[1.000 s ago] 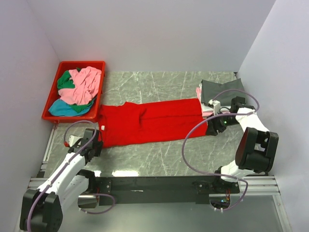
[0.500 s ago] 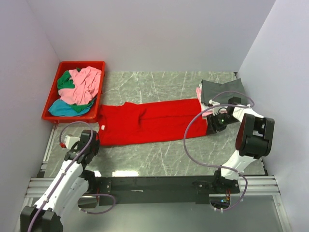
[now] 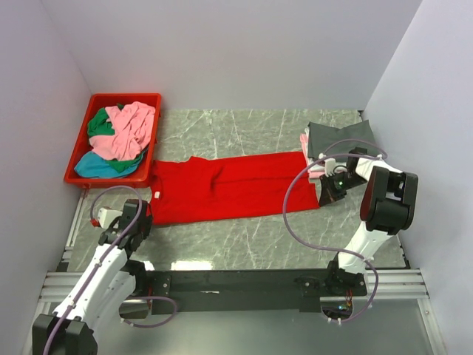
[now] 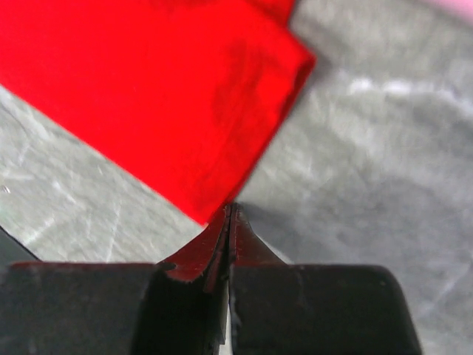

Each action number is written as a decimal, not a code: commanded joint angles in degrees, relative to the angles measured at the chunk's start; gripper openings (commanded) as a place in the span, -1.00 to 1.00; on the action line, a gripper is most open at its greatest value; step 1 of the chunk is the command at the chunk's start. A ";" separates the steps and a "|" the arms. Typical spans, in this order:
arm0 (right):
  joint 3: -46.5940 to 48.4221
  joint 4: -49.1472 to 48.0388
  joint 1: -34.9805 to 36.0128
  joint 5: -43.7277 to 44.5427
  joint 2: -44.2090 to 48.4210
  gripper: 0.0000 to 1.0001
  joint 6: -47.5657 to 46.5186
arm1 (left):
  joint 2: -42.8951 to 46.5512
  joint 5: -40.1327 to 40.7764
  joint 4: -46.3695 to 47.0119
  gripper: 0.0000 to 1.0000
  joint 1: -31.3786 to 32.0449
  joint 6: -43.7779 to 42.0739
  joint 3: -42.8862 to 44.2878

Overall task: Fold and stack the t-shirts
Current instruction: Fold the tshirt

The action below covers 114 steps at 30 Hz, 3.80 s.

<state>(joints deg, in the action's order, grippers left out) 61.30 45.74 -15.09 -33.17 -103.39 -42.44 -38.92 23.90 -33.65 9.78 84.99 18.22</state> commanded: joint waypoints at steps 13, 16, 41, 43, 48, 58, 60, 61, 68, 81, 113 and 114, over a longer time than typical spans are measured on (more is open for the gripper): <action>1.70 12.00 -6.80 -1.00 6.19 -0.36 -8.64 | 7.19 -3.51 -4.58 -0.99 -0.55 0.87 -2.31; 4.79 11.58 -4.60 -5.23 2.33 -0.02 -3.99 | 6.93 -3.77 -4.32 -0.99 -0.55 0.97 -2.57; -1.96 6.73 1.30 11.97 4.32 -1.00 3.86 | 8.41 -1.66 -5.46 -0.99 -0.55 -1.06 -0.29; -4.43 7.79 0.94 13.82 6.00 -1.00 1.76 | 8.94 -1.84 -5.64 -0.99 -0.55 -1.06 -0.29; -8.03 12.43 0.68 17.52 9.61 -1.00 -2.91 | 8.95 -4.91 -5.29 -0.99 -0.55 -1.67 -0.64; -9.01 20.09 -1.08 16.38 15.40 -0.24 -11.44 | 11.14 -9.56 -9.51 -0.99 -0.46 -3.16 3.93; -7.60 21.66 -1.86 14.81 16.64 -0.06 -12.14 | 12.63 -9.84 -10.64 -0.76 -0.46 -4.21 6.47; -5.68 22.29 -2.31 14.19 17.60 0.04 -12.67 | 13.94 -9.58 -11.17 -0.57 -0.46 -4.92 9.00; 2.33 25.63 -3.89 2.07 17.44 0.15 -15.31 | 17.48 -13.34 -1.88 0.40 -0.46 -20.36 15.00; -2.93 12.28 -2.93 -15.35 21.21 0.16 -6.88 | -46.83 -8.80 -1.66 0.25 2.78 -11.52 45.12; -4.79 12.27 -4.24 -18.60 24.82 0.16 -6.61 | -86.76 -5.69 -15.49 -0.99 4.02 -22.48 82.15; -4.44 12.79 -4.33 -18.77 25.17 0.16 -7.04 | -87.29 -6.32 -14.44 -0.99 3.93 -23.89 83.20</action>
<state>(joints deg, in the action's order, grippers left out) 55.90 57.01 -18.76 -49.69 -80.34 -47.94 -124.60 20.25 -53.04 14.04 65.89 98.06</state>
